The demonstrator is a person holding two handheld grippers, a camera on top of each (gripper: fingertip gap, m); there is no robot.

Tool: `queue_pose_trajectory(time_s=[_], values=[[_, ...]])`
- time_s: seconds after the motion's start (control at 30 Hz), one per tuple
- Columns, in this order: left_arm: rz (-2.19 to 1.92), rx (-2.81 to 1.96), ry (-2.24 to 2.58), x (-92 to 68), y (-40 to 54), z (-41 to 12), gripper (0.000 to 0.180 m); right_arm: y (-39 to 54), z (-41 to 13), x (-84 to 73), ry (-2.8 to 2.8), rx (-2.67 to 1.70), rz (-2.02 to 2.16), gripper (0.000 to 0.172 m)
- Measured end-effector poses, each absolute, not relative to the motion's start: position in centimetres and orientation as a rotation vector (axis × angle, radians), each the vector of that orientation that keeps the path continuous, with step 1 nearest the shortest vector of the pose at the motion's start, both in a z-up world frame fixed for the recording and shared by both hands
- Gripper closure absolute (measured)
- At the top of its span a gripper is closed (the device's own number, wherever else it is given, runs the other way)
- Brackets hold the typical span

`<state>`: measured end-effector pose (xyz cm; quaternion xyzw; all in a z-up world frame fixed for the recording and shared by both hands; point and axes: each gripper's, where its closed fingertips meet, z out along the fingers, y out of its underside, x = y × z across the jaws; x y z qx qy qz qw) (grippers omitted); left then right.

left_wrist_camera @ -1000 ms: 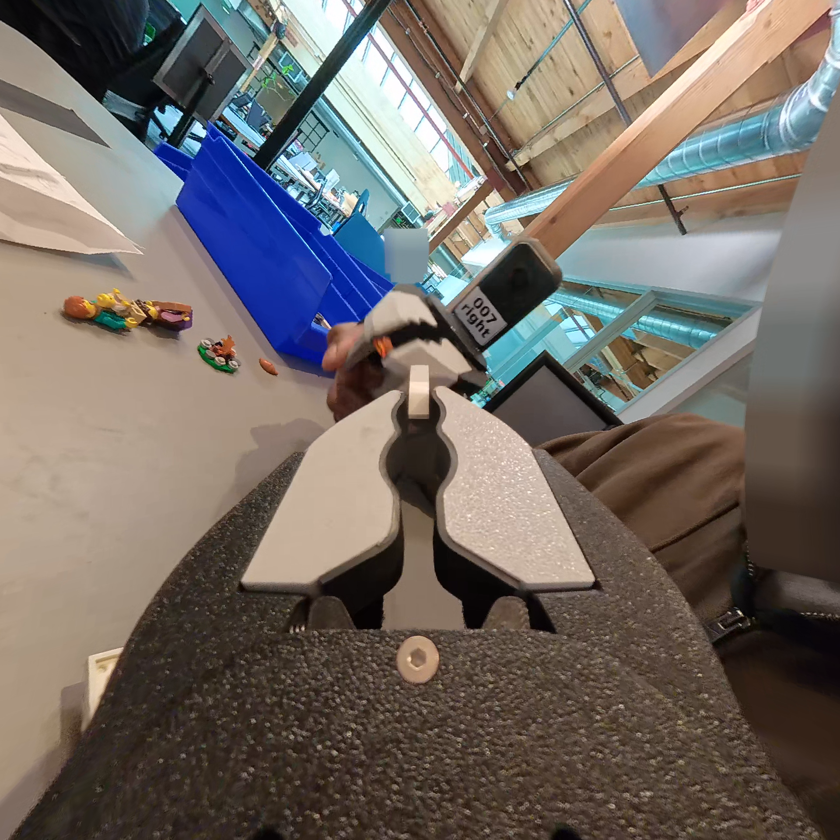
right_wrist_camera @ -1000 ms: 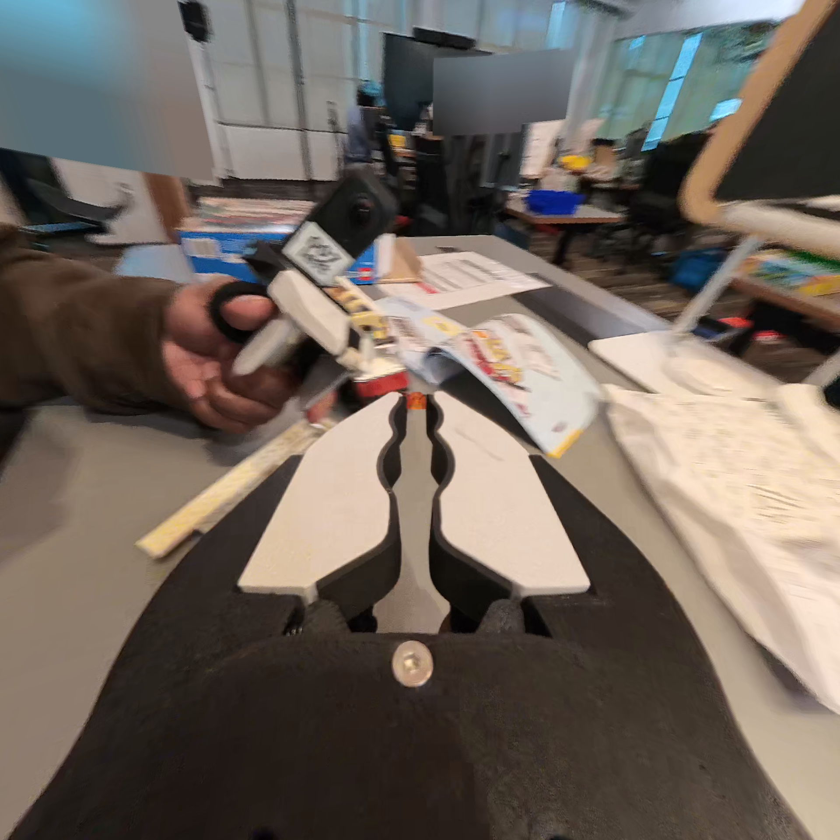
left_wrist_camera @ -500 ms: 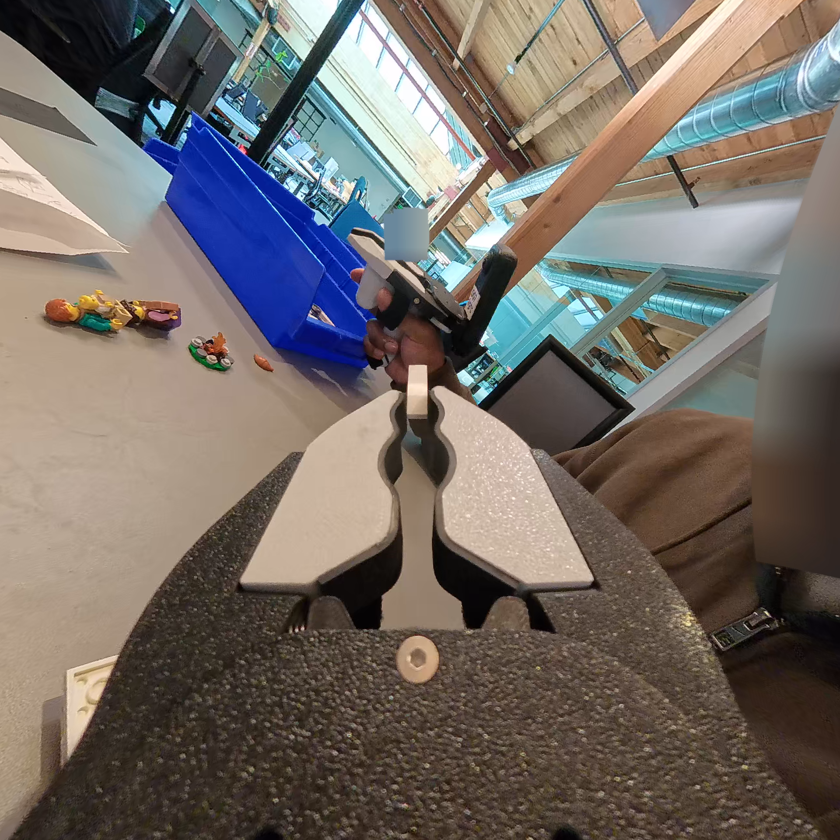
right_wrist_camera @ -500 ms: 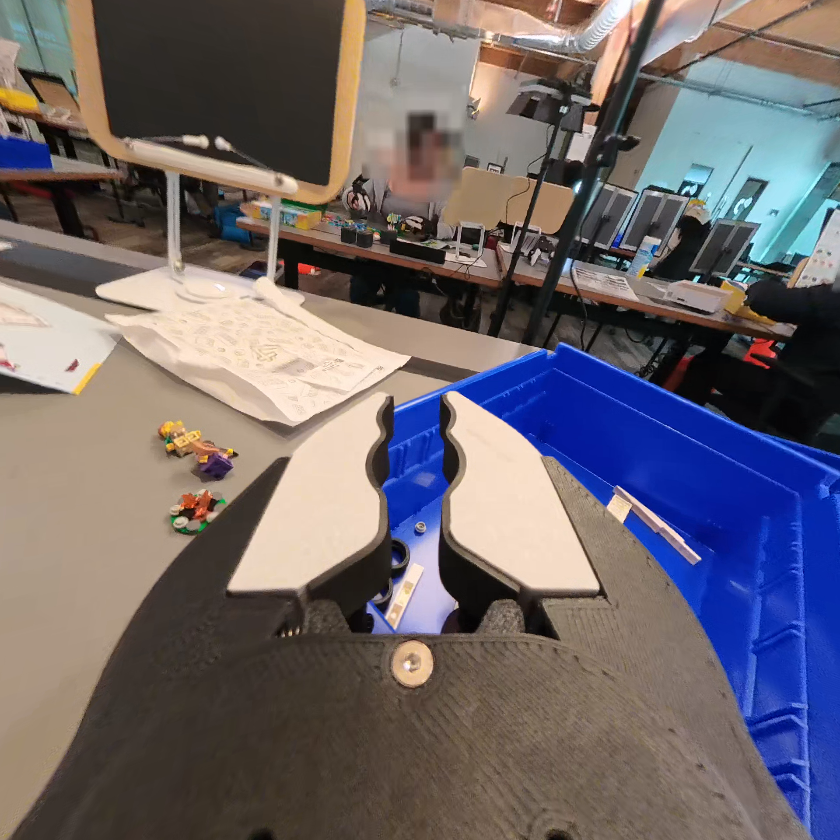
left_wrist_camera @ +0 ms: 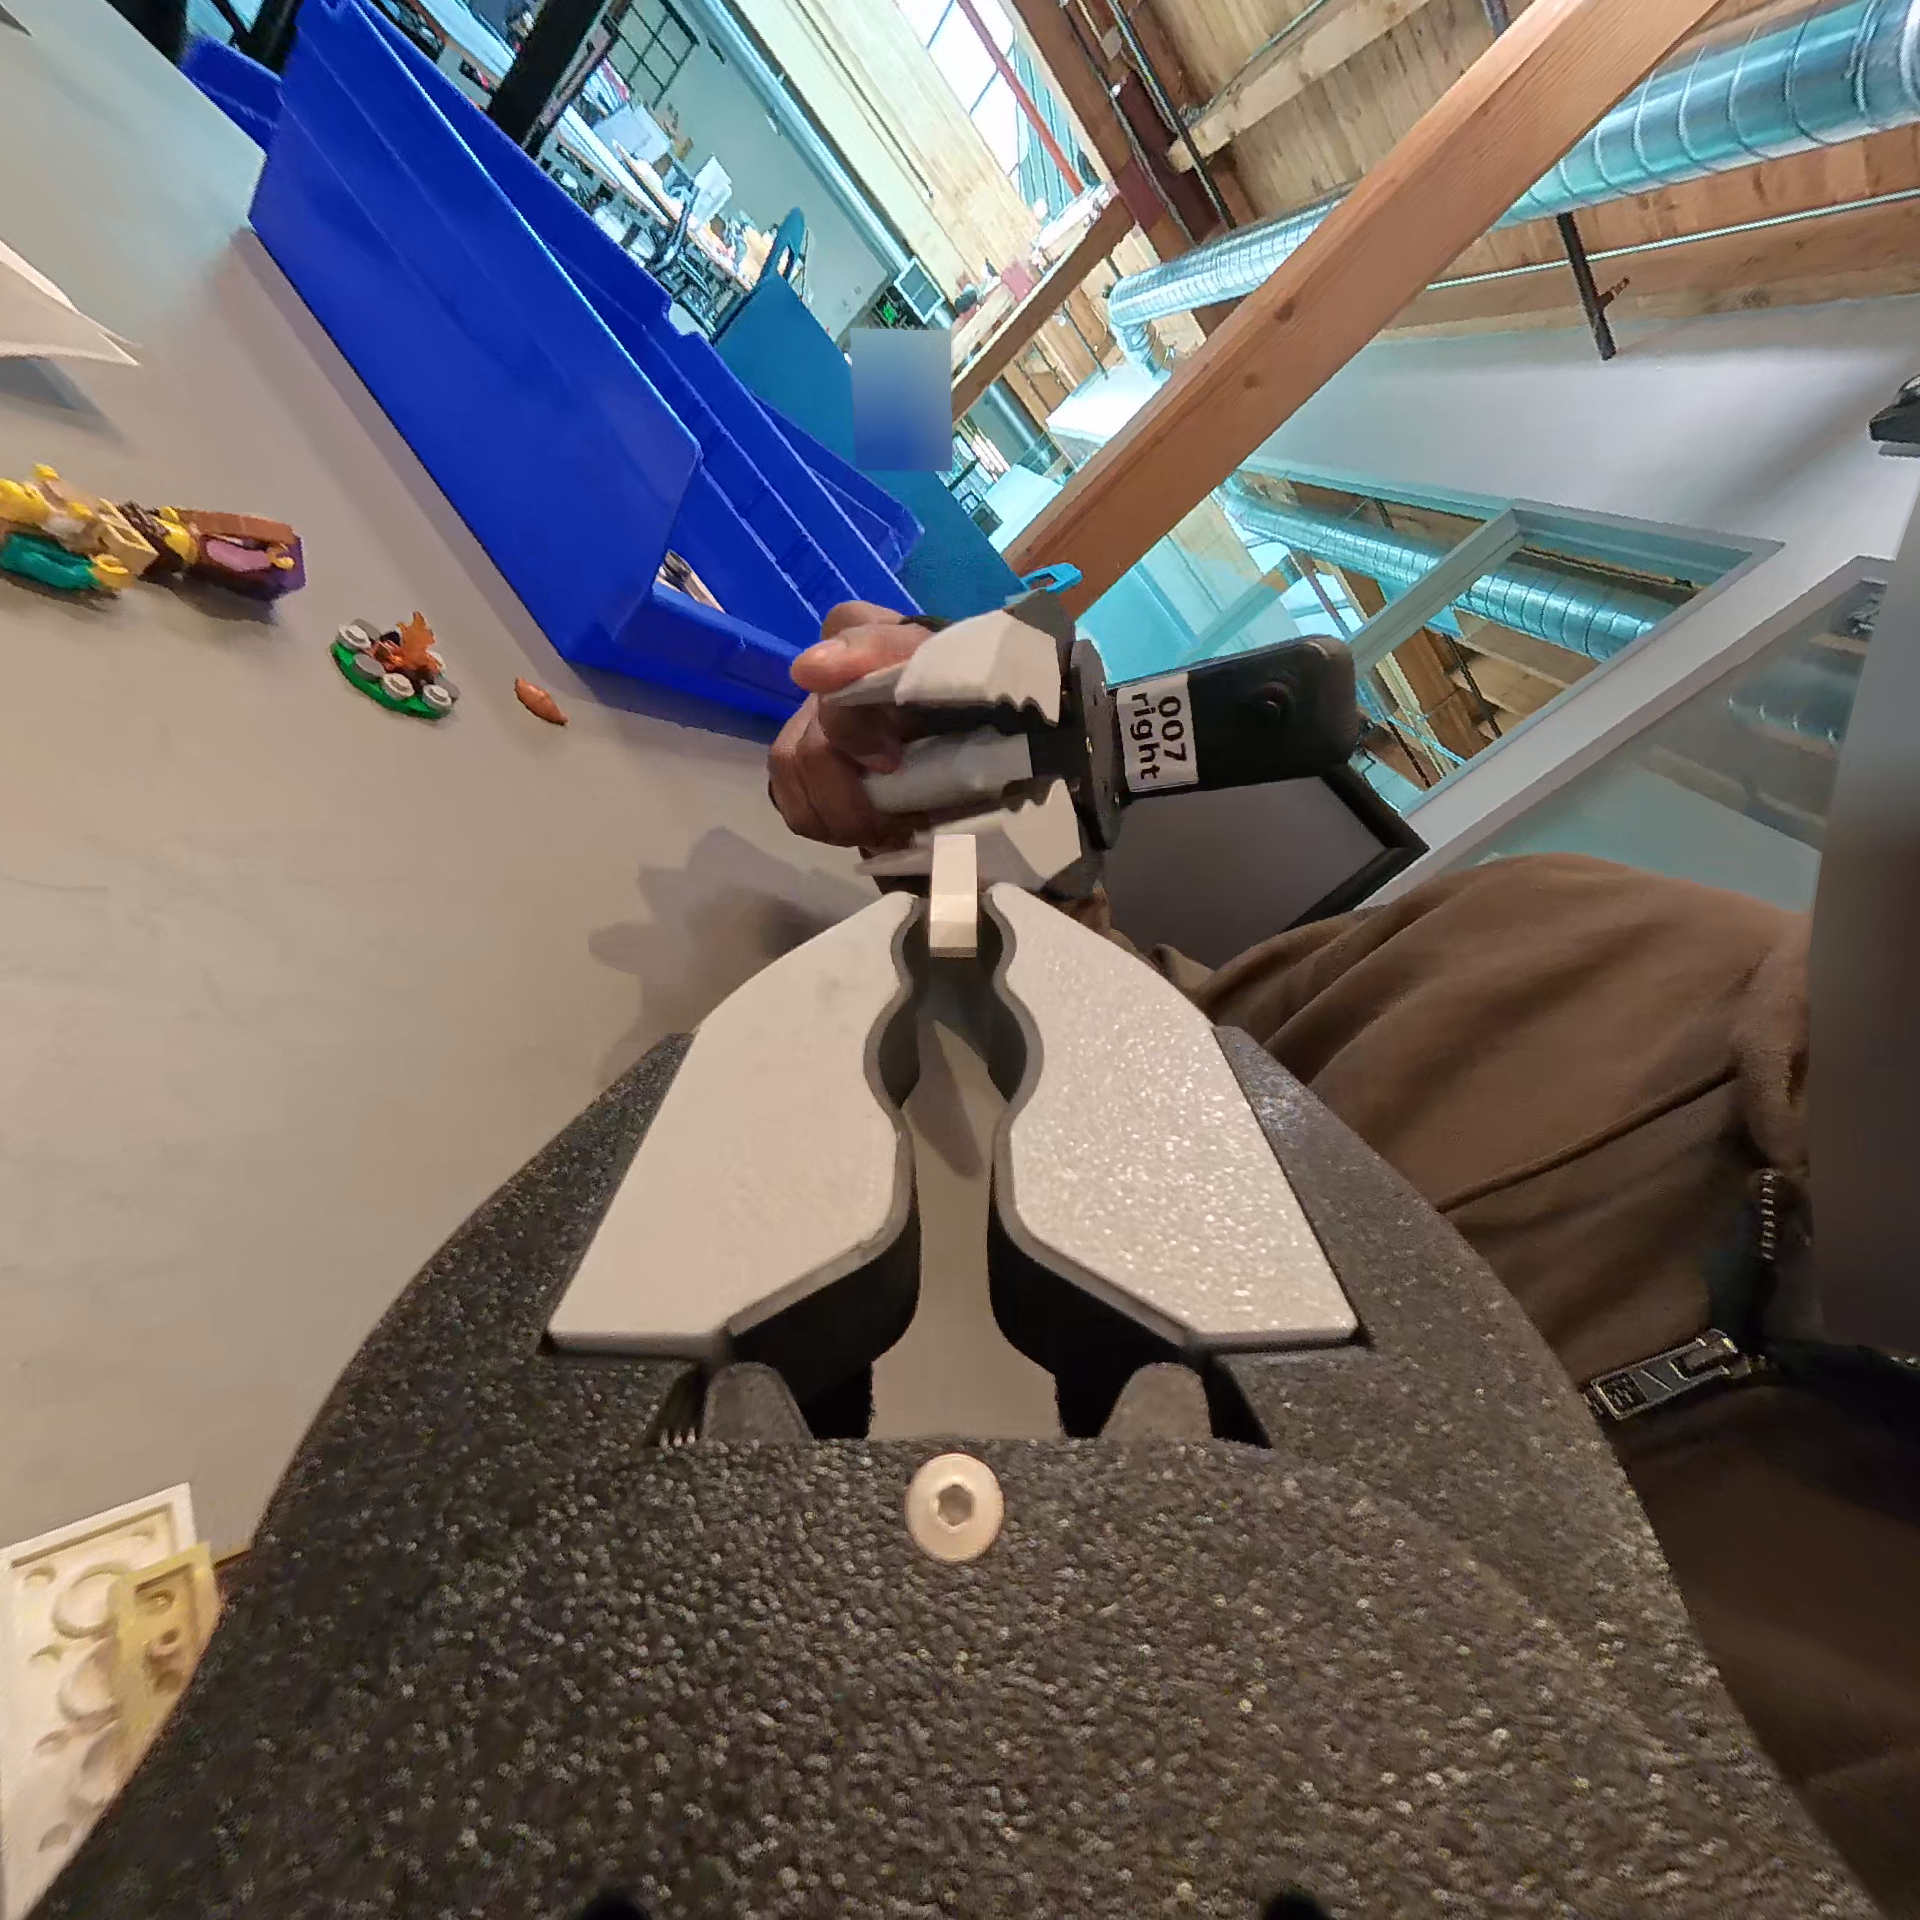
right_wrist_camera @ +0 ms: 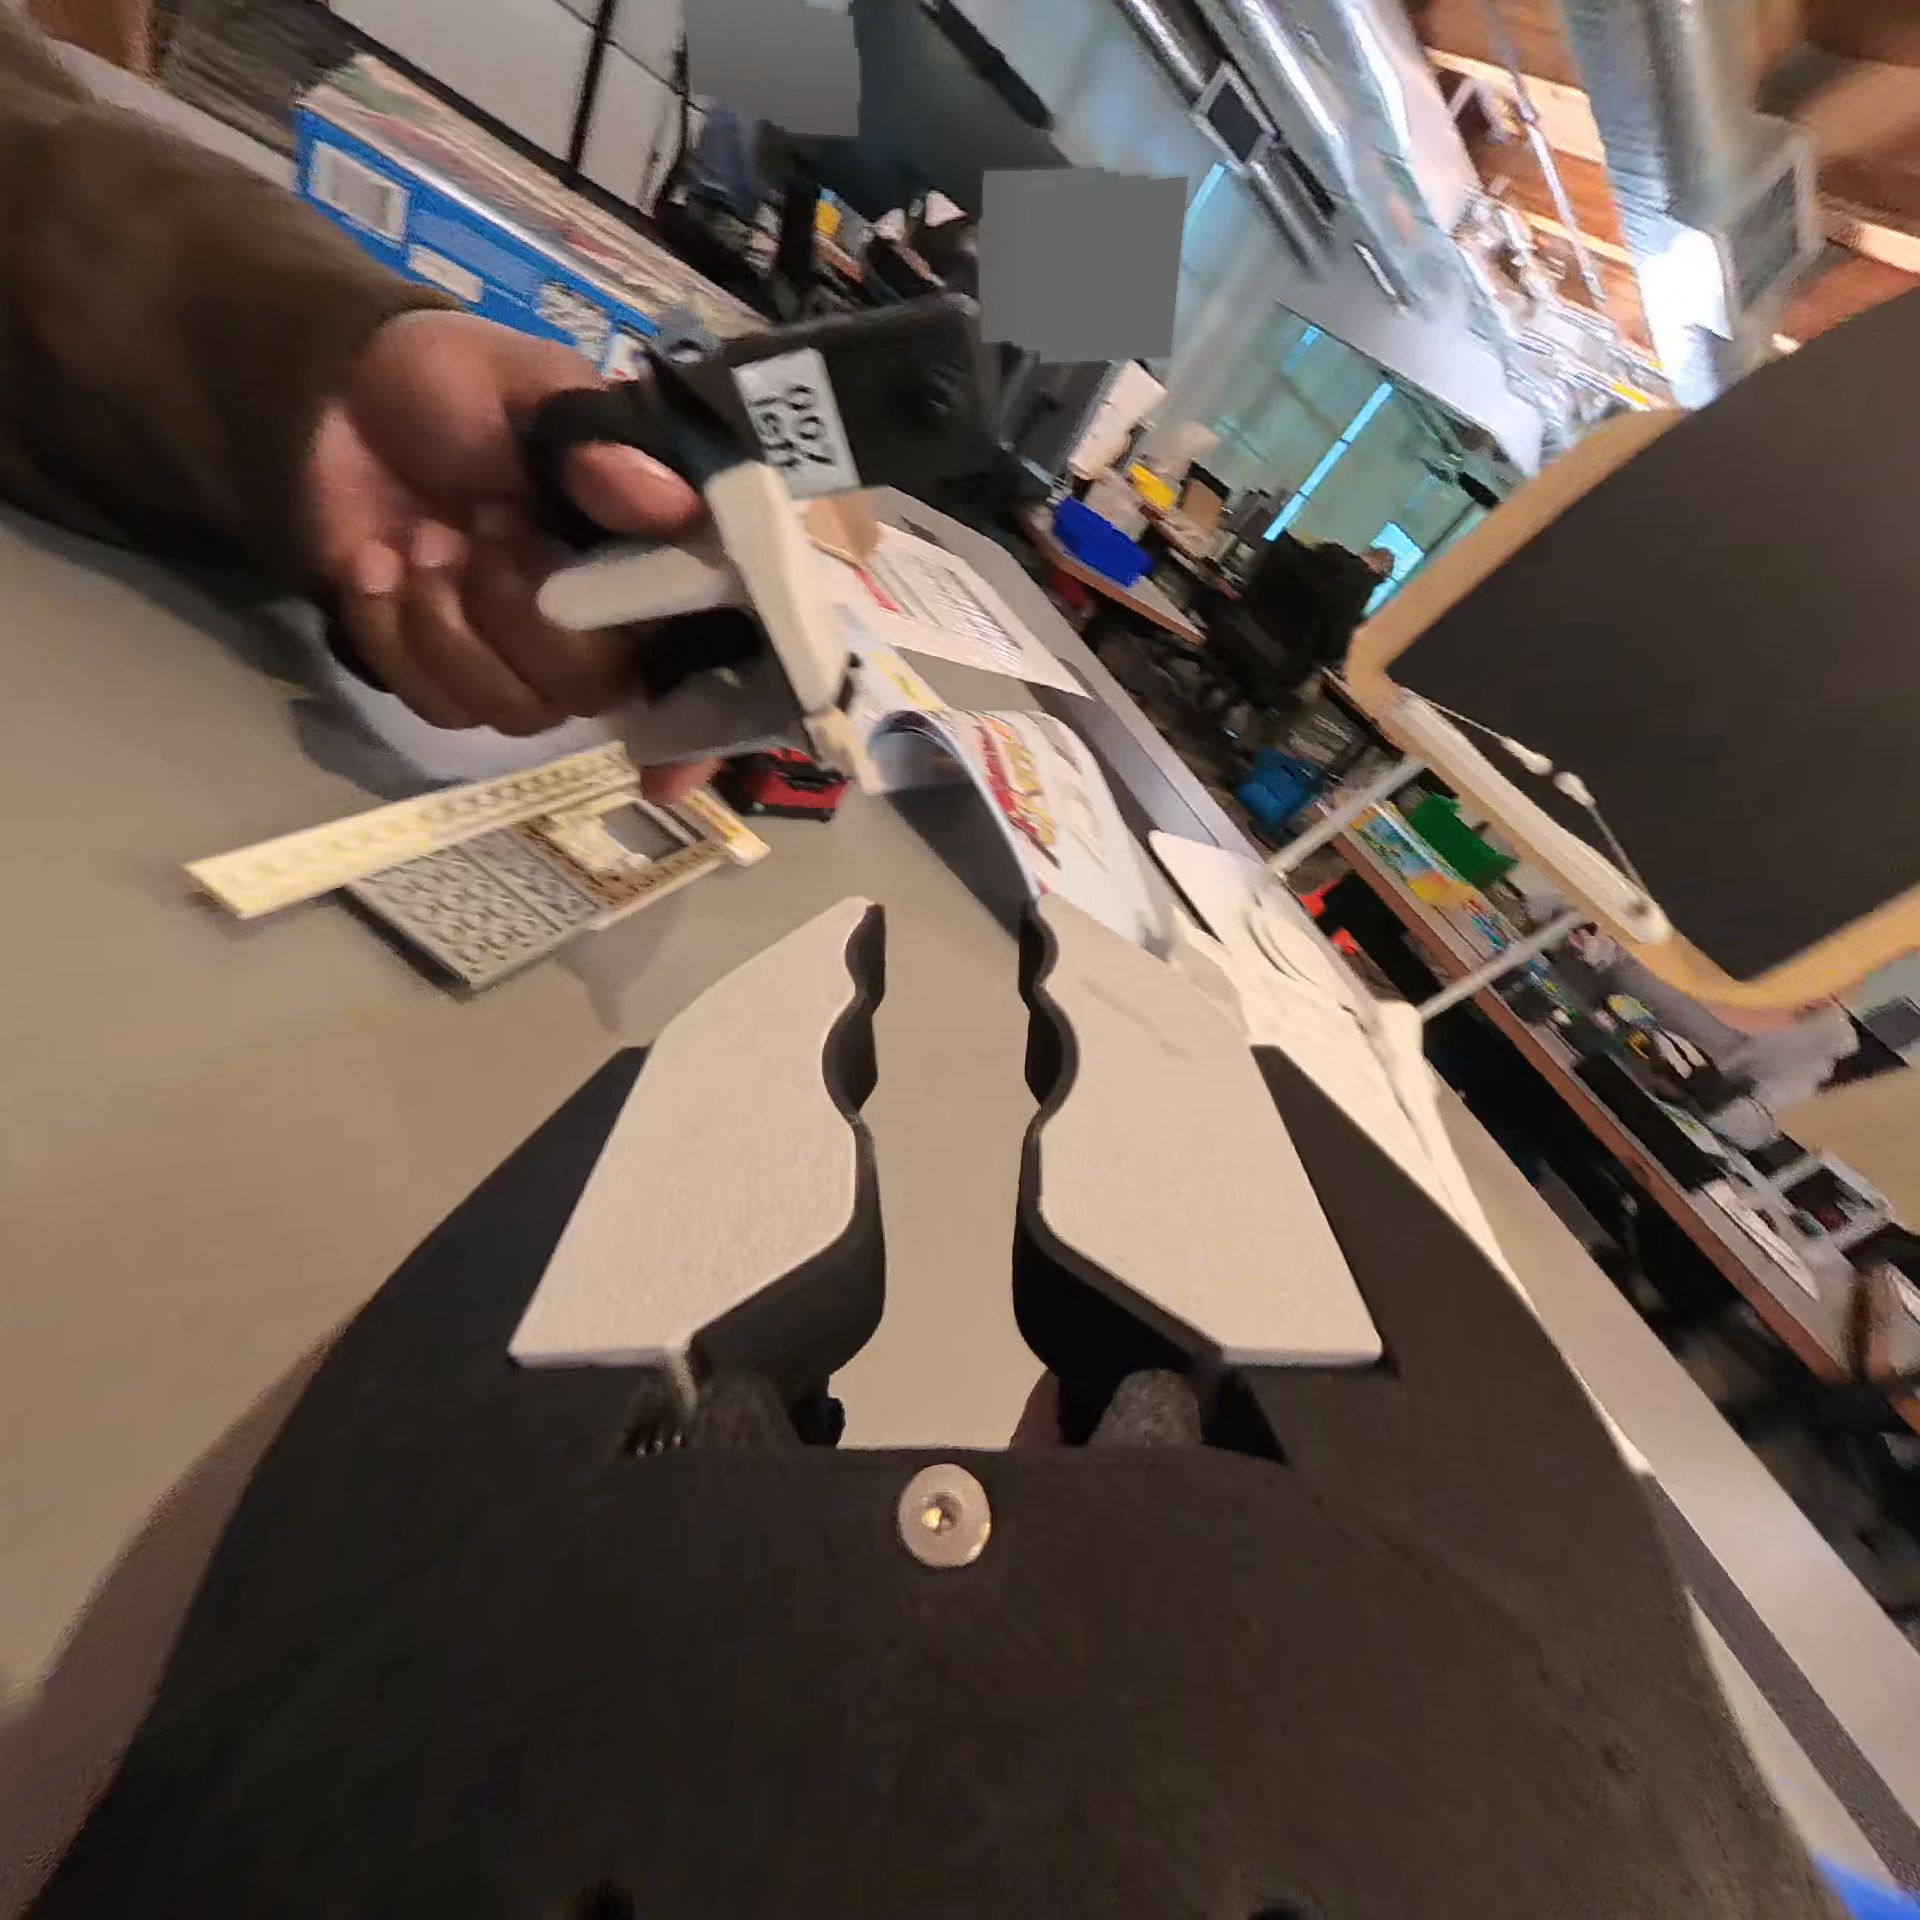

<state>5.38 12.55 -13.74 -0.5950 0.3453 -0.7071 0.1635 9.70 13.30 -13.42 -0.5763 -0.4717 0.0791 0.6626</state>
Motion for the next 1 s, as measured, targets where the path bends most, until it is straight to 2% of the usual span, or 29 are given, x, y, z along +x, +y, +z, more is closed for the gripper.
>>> queue_pose_trajectory(time_s=[0.23,0.43,0.57,0.67,0.83,1.0], values=[[-2.059,-1.724,1.043,5.8,11.3,-14.3,0.172,12.3,-14.2,6.7,-1.172,-1.245,0.192,0.148],[-2.085,-1.741,1.067,6.2,10.5,-14.7,0.172,11.7,-14.2,5.8,-1.202,-1.204,0.191,0.164],[-2.063,-1.746,1.02,6.2,11.1,-14.7,0.172,12.3,-14.4,6.6,-1.202,-1.221,0.115,0.166],[-2.074,-1.708,0.975,5.8,11.9,-13.9,0.173,14.2,-13.1,11.0,-1.07,-1.255,-0.075,0.166],[-2.072,-1.679,0.964,5.4,12.2,-13.3,0.175,15.7,-8.5,26.3,-0.508,-1.352,-0.439,0.166],[-2.065,-1.684,0.992,5.4,11.9,-13.4,0.175,16.0,-9.8,32.1,-0.311,-1.496,-0.512,0.158]])
